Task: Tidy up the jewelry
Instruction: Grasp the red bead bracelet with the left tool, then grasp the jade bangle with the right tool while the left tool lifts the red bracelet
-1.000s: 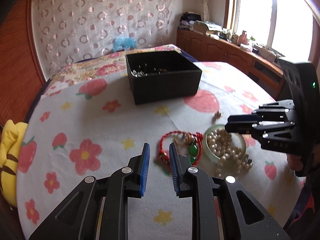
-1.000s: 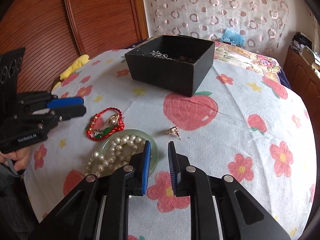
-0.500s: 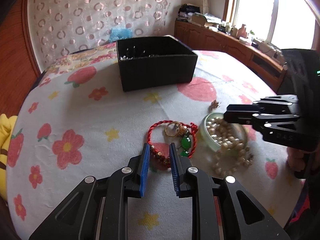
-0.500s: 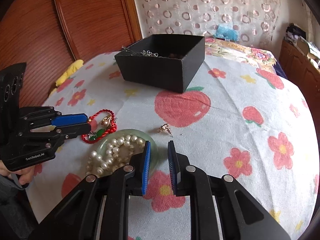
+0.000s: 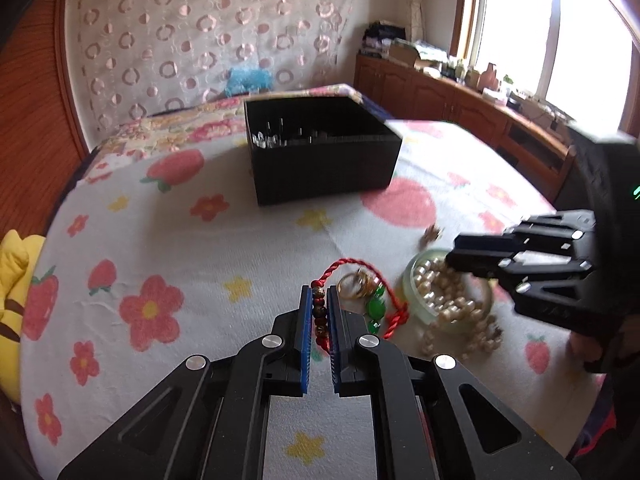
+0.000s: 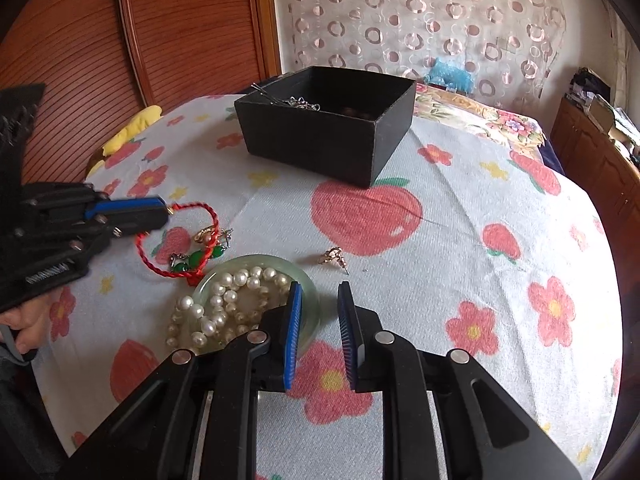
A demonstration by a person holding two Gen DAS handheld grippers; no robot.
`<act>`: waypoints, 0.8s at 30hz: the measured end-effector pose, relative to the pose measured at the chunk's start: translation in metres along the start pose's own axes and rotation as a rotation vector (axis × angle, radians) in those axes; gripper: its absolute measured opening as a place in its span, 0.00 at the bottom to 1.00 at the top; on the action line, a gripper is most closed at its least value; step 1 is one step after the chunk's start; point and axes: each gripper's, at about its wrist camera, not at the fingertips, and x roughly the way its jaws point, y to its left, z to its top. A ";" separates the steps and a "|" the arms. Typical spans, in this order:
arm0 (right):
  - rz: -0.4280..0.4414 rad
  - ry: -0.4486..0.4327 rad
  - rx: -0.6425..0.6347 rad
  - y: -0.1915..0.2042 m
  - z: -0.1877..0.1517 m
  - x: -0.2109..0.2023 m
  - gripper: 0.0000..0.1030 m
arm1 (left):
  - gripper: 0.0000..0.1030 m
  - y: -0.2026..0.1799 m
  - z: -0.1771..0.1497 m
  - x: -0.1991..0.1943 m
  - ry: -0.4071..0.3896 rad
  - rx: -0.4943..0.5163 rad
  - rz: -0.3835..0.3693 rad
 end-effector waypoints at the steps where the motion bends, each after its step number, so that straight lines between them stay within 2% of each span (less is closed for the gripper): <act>1: -0.001 0.000 -0.001 0.000 0.000 0.000 0.21 | 0.06 -0.001 0.001 -0.005 -0.012 -0.001 -0.001; 7: -0.001 0.000 -0.001 0.000 0.000 0.000 0.21 | 0.06 -0.007 0.006 -0.036 -0.097 -0.015 -0.014; 11: -0.002 0.000 -0.001 0.000 -0.001 0.000 0.21 | 0.06 -0.010 0.005 -0.049 -0.123 -0.013 -0.015; 23: -0.032 0.005 -0.037 0.006 0.000 0.001 0.22 | 0.06 -0.014 0.003 -0.052 -0.122 -0.001 -0.019; 24: -0.033 0.005 -0.044 0.005 0.000 0.000 0.18 | 0.06 -0.013 0.003 -0.052 -0.122 -0.001 -0.018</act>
